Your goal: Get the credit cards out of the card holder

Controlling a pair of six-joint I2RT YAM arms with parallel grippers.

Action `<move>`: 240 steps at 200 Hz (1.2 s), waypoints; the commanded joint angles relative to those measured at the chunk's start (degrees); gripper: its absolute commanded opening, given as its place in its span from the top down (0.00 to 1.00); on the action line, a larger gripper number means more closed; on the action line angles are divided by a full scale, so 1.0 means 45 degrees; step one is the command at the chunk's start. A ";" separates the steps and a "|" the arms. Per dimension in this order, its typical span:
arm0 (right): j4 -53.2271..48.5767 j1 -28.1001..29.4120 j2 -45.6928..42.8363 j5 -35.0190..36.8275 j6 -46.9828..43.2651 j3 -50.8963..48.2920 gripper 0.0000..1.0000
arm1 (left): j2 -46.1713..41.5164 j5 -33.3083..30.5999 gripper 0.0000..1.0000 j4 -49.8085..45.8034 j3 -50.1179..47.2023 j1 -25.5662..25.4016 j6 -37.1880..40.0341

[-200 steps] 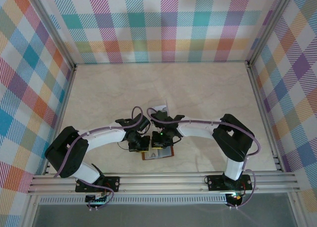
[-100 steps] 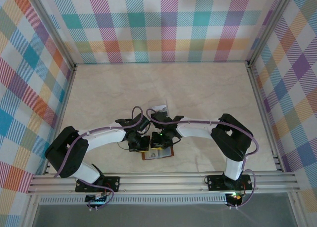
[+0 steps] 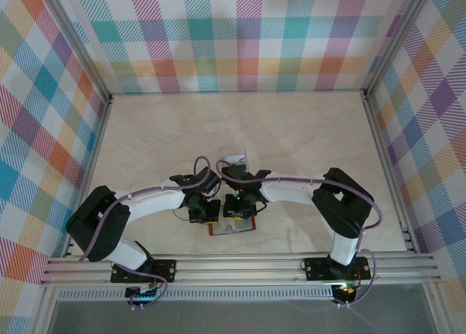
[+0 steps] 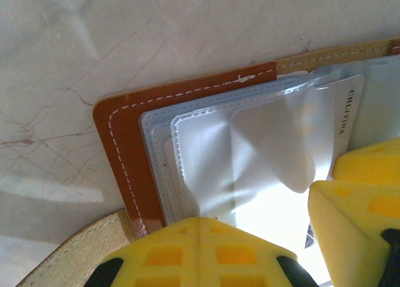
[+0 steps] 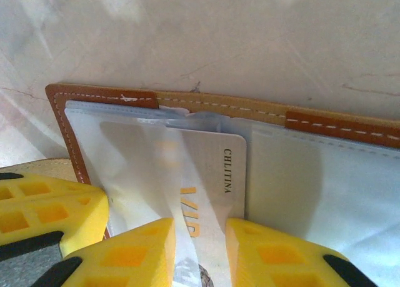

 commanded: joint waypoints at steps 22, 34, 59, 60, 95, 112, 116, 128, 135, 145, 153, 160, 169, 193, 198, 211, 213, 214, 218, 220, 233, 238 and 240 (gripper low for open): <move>-0.0234 -0.0062 -0.0696 0.0089 0.0161 -0.0149 0.69 | 0.0169 -0.1320 0.96 -0.0842 -0.0101 -0.0097 0.0430; -0.0073 -0.0095 -0.0824 -0.0034 0.0238 -0.0228 0.69 | 0.0090 -0.1500 0.96 -0.0930 -0.0055 -0.0104 0.0486; -0.0035 -0.0172 -0.0867 -0.0099 0.0258 -0.0326 0.68 | -0.0134 -0.1853 0.96 -0.1154 0.0035 -0.0047 0.0575; -0.0036 -0.0174 -0.0875 -0.0099 0.0259 -0.0331 0.68 | -0.0147 -0.1859 0.96 -0.1156 0.0035 -0.0048 0.0580; 0.0173 -0.0256 -0.0601 -0.0392 0.0239 -0.0466 0.69 | -0.0209 -0.1962 0.96 -0.1483 0.0353 0.0085 0.0780; 0.0516 -0.0255 -0.0547 -0.0620 0.0259 -0.0548 0.69 | -0.0274 -0.1866 0.96 -0.1528 0.0471 0.0091 0.0817; 0.0606 -0.0255 -0.0549 -0.0654 0.0276 -0.0575 0.69 | -0.0305 -0.1817 0.96 -0.1528 0.0493 0.0103 0.0791; 0.0809 -0.0255 -0.0535 -0.0740 0.0278 -0.0628 0.70 | -0.0390 -0.1667 0.95 -0.1510 0.0558 0.0089 0.0733; 0.0851 -0.0255 -0.0547 -0.0753 0.0260 -0.0646 0.70 | -0.0449 -0.1575 0.95 -0.1490 0.0596 0.0091 0.0710; 0.0936 -0.0255 -0.0504 -0.0777 0.0240 -0.0648 0.71 | -0.0534 -0.1428 0.94 -0.1437 0.0629 0.0089 0.0643; 0.0978 -0.0267 -0.0468 -0.0816 0.0210 -0.0619 0.71 | -0.0604 -0.1291 0.94 -0.1397 0.0666 0.0086 0.0572; 0.1044 -0.0274 -0.0416 -0.0851 0.0171 -0.0597 0.72 | -0.0647 -0.1151 0.94 -0.1327 0.0683 0.0089 0.0515; 0.1128 -0.0274 -0.0377 -0.0944 0.0142 -0.0580 0.72 | -0.0719 -0.0986 0.94 -0.1229 0.0685 0.0105 0.0428; 0.1043 -0.0308 -0.0185 -0.0902 0.0098 -0.0473 0.72 | -0.0839 -0.0791 0.93 -0.1082 0.0708 0.0104 0.0236; 0.1006 -0.0323 -0.0141 -0.0854 0.0085 -0.0453 0.73 | -0.0833 -0.0791 0.93 -0.1079 0.0716 0.0101 0.0214; 0.0967 -0.0333 -0.0041 -0.0764 0.0078 -0.0453 0.73 | -0.0811 -0.0757 0.93 -0.1025 0.0737 0.0097 0.0184; 0.0976 -0.0347 -0.0028 -0.0763 0.0067 -0.0467 0.73 | -0.0806 -0.0748 0.93 -0.0997 0.0728 0.0076 0.0177; 0.0977 -0.0350 -0.0016 -0.0763 0.0065 -0.0470 0.73 | -0.0796 -0.0730 0.93 -0.0989 0.0723 0.0082 0.0166; 0.0977 -0.0352 0.0016 -0.0746 0.0043 -0.0482 0.73 | -0.0790 -0.0699 0.93 -0.0949 0.0734 0.0072 0.0156; 0.0969 -0.0352 0.0045 -0.0744 0.0044 -0.0489 0.73 | -0.0767 -0.0680 0.93 -0.0924 0.0737 0.0070 0.0170; 0.1016 -0.0372 0.0147 -0.0743 0.0018 -0.0520 0.74 | -0.0624 -0.0596 0.93 -0.0777 0.0714 0.0081 0.0173; 0.1115 -0.0374 0.0166 -0.0771 0.0024 -0.0564 0.74 | -0.0537 -0.0559 0.93 -0.0741 0.0717 0.0069 0.0177; 0.1149 -0.0372 0.0171 -0.0789 0.0025 -0.0583 0.74 | -0.0509 -0.0567 0.93 -0.0716 0.0698 0.0084 0.0180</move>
